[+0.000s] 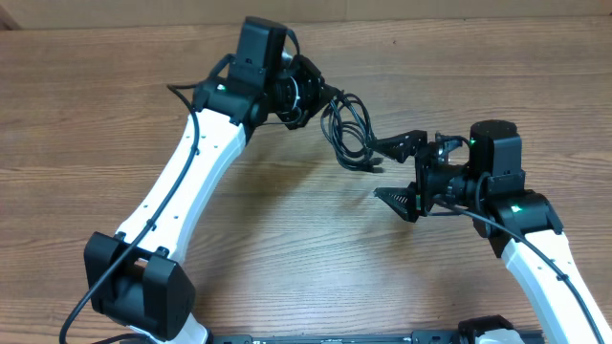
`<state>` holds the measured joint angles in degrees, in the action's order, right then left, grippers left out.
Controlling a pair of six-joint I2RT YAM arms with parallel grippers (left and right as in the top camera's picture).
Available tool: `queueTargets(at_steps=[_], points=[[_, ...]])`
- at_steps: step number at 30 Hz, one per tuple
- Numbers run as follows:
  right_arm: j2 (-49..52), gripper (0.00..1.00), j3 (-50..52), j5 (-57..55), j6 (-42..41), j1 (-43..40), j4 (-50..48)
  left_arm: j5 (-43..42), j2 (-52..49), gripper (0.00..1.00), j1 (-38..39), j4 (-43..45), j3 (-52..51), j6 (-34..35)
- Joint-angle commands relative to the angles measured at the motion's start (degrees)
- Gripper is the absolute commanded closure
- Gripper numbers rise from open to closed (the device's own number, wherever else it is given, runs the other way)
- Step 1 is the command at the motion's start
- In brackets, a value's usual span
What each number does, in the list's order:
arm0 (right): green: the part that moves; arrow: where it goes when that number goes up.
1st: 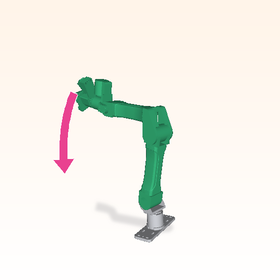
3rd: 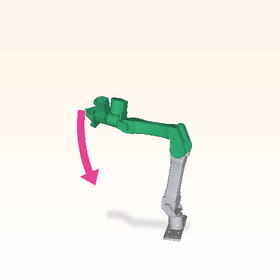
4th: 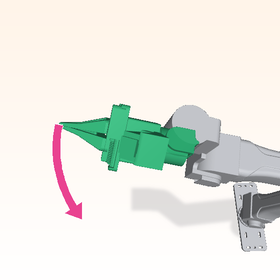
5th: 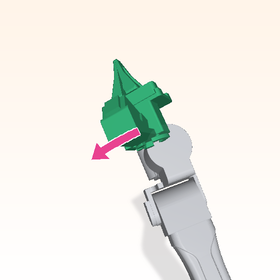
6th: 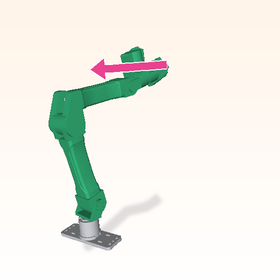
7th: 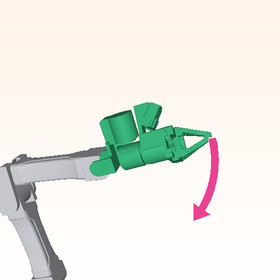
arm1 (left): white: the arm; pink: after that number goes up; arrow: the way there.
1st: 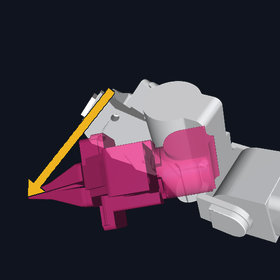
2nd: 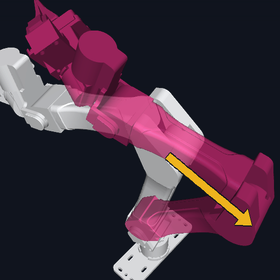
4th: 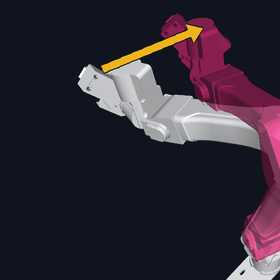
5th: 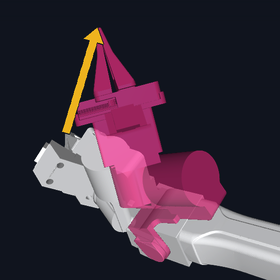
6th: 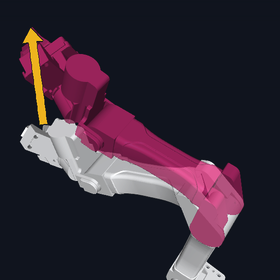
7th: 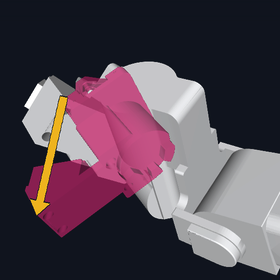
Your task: Untangle cables
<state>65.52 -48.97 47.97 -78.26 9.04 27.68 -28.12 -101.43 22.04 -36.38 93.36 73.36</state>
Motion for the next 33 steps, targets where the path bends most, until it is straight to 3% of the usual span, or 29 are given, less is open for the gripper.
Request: queueTargets(at_steps=[1, 6, 12, 17, 21, 26, 33], points=[[-0.7, 0.09, -1.3, -2.1, -13.3, 0.0, -0.4, 2.2, -0.1, 0.96, 2.2, 0.2, 0.7, 8.2], [-0.7, 0.12, -1.3, -2.2, -20.5, 0.0, -0.7, 7.7, -0.1, 0.96, 5.2, 0.2, 0.7, 15.0], [-0.7, 0.17, -1.3, -7.6, -25.6, 0.0, -3.7, 8.0, -0.1, 0.96, 9.0, 0.2, 0.7, 26.8], [-0.7, 0.44, -1.3, -13.8, -26.8, 0.0, -6.6, 7.7, -0.1, 0.96, 11.1, -0.1, 0.7, 27.6], [-0.7, 0.56, -1.3, -18.5, -26.8, -0.1, -6.6, 7.6, -0.1, 0.96, 11.4, -3.7, 0.7, 27.6], [-0.7, 0.58, -1.3, -23.8, -27.0, -0.1, -6.6, 4.5, -0.1, 0.96, 11.4, -5.6, 0.7, 26.9], [-0.7, 0.71, -1.3, -24.2, -28.3, -0.1, -7.2, 1.9, -0.1, 0.96, 11.4, -5.6, 0.7, 26.7]])
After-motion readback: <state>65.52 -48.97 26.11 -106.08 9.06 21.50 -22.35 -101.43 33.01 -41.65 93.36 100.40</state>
